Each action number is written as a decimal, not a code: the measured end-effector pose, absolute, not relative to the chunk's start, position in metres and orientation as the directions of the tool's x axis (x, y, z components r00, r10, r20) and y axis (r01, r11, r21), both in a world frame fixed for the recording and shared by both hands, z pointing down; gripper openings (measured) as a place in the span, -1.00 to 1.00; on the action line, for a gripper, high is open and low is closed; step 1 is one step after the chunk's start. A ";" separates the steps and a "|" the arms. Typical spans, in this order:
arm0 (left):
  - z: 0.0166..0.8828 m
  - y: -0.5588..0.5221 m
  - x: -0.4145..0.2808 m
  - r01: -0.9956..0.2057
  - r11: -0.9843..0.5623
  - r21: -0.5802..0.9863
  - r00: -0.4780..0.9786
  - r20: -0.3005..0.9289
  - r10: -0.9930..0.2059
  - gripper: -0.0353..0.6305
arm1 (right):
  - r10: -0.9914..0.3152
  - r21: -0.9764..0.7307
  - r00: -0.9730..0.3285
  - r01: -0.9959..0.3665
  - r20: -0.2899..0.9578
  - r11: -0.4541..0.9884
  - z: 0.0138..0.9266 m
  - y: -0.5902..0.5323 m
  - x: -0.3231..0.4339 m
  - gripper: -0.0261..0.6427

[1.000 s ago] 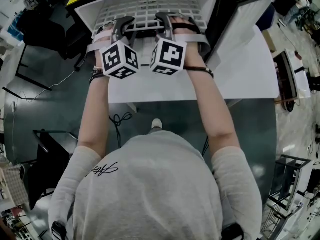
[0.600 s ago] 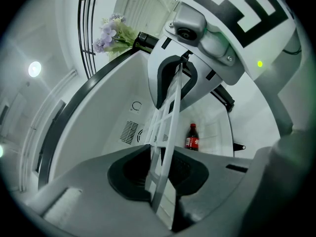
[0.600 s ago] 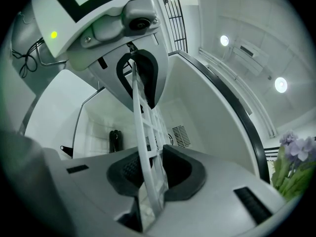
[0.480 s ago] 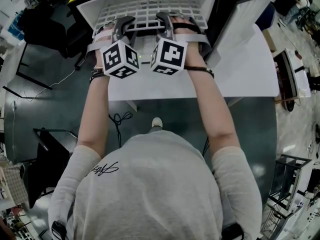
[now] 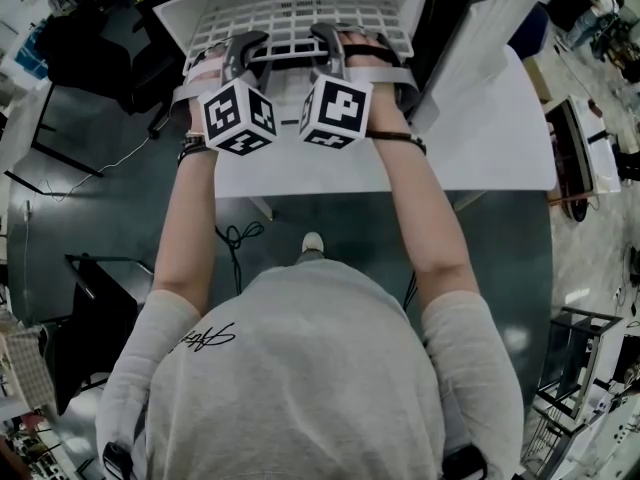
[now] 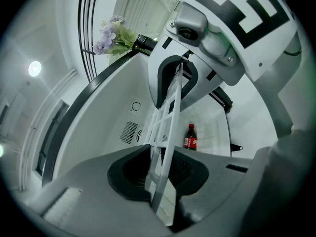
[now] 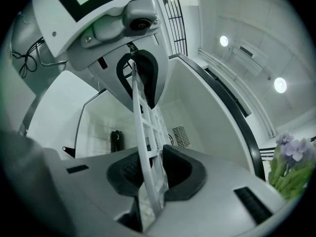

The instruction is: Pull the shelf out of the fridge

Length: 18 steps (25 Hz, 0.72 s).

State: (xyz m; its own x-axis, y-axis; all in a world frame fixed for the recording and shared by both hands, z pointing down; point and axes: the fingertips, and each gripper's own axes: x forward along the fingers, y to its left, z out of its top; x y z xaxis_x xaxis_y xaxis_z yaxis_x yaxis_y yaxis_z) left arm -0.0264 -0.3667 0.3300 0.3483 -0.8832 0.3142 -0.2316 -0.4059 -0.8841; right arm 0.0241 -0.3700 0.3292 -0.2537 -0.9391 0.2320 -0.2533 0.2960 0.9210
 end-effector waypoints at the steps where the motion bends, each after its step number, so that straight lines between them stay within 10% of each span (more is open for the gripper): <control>1: 0.330 -0.366 -0.027 -0.232 -0.406 -0.884 0.349 0.314 -0.883 -0.71 | -0.939 0.921 -0.254 -0.253 0.232 0.296 0.329 -0.370 0.024 -0.74; 18: 0.331 -0.354 -0.029 -0.233 -0.409 -0.882 0.345 0.318 -0.883 -0.71 | -0.940 0.923 -0.253 -0.252 0.229 0.292 0.329 -0.358 0.022 -0.74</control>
